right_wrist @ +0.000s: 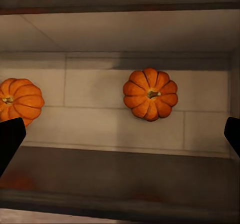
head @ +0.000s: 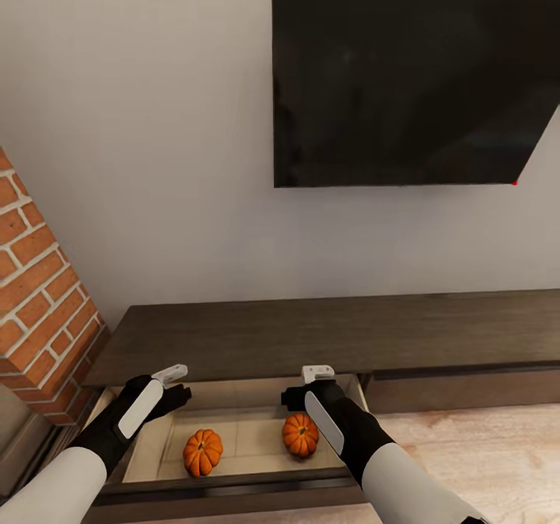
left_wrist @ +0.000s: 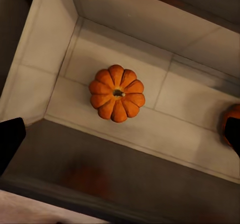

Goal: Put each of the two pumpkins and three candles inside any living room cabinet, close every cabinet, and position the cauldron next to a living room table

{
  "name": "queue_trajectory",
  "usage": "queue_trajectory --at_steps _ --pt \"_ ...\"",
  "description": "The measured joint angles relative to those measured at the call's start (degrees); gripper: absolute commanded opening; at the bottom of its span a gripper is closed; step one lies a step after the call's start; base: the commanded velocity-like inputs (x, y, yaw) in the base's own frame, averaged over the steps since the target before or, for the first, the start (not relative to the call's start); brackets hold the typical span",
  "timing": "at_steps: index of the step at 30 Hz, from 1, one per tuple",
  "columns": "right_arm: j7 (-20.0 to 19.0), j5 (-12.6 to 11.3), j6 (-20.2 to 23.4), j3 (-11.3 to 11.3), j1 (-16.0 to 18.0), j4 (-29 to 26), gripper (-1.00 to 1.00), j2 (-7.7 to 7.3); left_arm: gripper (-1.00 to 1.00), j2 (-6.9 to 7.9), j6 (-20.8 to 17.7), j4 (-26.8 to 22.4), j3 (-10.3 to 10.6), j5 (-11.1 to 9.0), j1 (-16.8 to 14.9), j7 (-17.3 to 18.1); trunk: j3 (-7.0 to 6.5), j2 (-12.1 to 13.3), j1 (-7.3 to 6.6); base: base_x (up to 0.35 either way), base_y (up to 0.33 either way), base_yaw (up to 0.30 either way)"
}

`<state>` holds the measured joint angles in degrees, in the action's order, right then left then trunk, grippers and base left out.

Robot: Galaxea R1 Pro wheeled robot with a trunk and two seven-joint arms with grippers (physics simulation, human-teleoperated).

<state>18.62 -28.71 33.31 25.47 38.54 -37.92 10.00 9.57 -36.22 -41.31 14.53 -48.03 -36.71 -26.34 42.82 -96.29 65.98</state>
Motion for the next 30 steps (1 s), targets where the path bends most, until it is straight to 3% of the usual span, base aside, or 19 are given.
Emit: queue_trajectory --at_steps 12,20,30 --pt "0.01 0.11 0.17 0.07 -0.01 0.01 1.0 0.0 1.0 1.9 -0.06 0.7 0.05 0.37 0.0 -0.14 -2.15 4.81 -2.64 0.0 0.0 0.0" --pt "-1.52 0.15 -0.71 0.11 -0.08 0.0 1.0 0.0 1.0 3.93 0.84 6.39 0.69 0.77 0.02 0.18 -3.59 8.02 -4.39 0.0 0.0 0.0" --pt "-2.54 0.14 -0.33 0.07 -0.2 0.06 1.0 0.0 1.0 6.18 1.02 7.55 1.06 0.75 0.63 0.67 -5.39 12.04 -6.59 0.0 0.0 0.0"
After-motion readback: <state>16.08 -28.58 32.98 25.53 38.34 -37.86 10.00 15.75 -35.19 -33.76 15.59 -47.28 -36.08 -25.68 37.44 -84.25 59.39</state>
